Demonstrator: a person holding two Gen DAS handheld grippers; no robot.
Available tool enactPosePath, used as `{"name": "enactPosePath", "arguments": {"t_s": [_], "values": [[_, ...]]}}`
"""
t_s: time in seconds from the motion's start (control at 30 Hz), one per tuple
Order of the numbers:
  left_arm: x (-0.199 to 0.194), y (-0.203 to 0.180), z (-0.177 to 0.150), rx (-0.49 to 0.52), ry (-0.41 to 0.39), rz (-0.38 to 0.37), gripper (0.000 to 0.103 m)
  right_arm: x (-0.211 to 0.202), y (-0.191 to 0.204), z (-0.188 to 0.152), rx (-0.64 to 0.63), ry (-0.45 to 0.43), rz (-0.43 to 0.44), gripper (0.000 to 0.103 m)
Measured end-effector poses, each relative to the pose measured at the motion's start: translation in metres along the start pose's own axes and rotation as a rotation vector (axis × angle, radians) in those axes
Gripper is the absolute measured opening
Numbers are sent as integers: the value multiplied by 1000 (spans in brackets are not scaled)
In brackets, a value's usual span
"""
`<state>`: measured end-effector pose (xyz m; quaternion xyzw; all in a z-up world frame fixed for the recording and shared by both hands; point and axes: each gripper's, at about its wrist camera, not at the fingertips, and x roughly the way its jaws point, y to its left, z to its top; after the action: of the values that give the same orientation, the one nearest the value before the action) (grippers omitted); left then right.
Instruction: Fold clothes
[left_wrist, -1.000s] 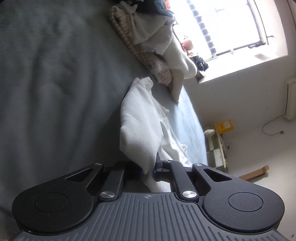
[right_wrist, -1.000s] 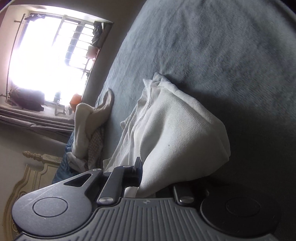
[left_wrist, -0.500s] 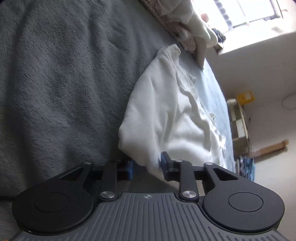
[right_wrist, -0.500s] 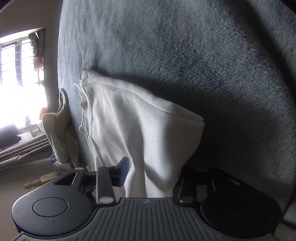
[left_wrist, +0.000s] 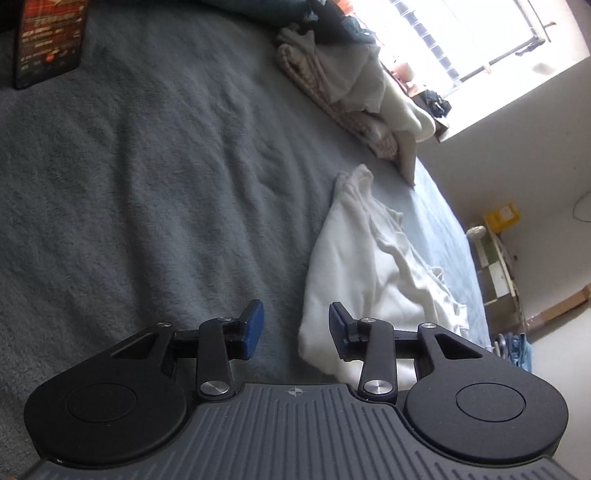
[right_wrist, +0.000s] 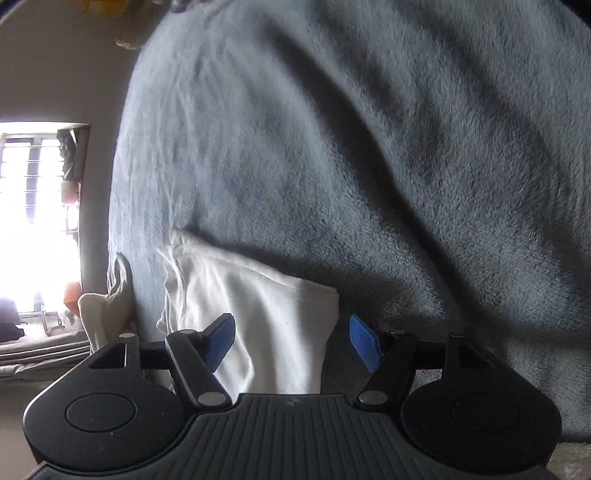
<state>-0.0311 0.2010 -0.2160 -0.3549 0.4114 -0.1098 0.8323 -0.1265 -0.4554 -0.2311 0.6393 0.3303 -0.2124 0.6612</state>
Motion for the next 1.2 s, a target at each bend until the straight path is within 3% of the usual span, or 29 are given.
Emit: {"name": "enactPosePath", "arguments": {"t_s": [0.13,0.43,0.67,0.97,1.2], "values": [[4,-11,2,29,6,-10,40,-13,12,-7,-82,-57,45,71],[-4,-42,20,138,-39,-29,42,-10,43,-23,-201,12,177,71],[14,-80,41,277,-87,-15,45,-21,89,-33,-419,-9,209,71],[71,-120,49,508,-121,15,45,-26,157,-62,-843,-125,112,68],[120,-122,72,563,-109,38,45,22,198,-64,-1103,-180,3,66]]}}
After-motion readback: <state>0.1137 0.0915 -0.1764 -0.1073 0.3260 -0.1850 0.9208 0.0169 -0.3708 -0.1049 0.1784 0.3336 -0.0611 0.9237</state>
